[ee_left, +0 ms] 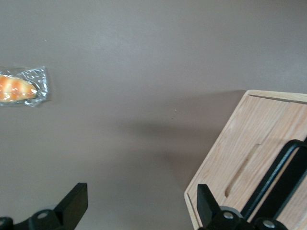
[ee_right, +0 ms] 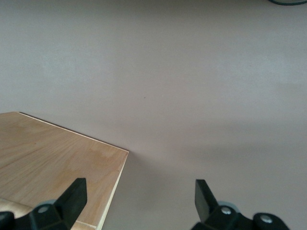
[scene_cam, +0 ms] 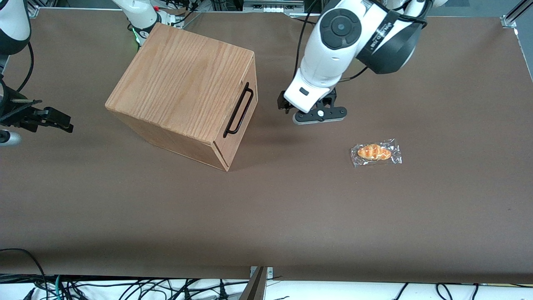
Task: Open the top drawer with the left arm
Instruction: 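Move the open left gripper toward the black handle on the wooden drawer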
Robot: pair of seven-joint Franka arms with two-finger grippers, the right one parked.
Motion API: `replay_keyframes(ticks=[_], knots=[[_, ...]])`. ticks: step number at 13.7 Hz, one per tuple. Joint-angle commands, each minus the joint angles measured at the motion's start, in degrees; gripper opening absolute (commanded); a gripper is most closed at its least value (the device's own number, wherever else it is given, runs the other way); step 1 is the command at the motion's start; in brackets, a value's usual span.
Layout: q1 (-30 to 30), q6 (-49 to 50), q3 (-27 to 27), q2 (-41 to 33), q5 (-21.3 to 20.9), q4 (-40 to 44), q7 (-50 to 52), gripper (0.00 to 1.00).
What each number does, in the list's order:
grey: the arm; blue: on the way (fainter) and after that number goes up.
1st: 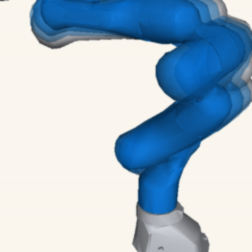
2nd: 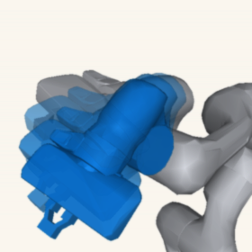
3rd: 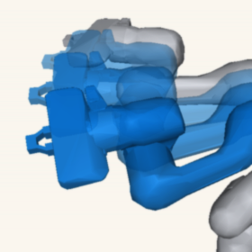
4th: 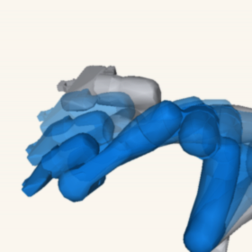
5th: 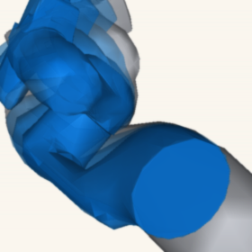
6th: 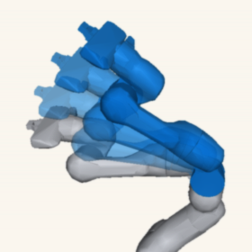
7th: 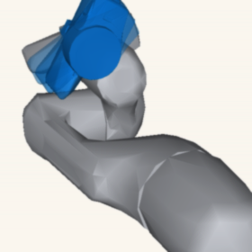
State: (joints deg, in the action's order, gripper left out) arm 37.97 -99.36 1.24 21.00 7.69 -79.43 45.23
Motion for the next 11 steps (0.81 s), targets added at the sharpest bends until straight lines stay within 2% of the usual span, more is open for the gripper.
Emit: replay_keyframes(ticks=[1,11], knots=[[1.32,0.57,0.7,3.43,1.01,5.41,1.79,1.0],[6.07,-8.04,0.7,8.79,1.01,6.48,4.08,1.0]])
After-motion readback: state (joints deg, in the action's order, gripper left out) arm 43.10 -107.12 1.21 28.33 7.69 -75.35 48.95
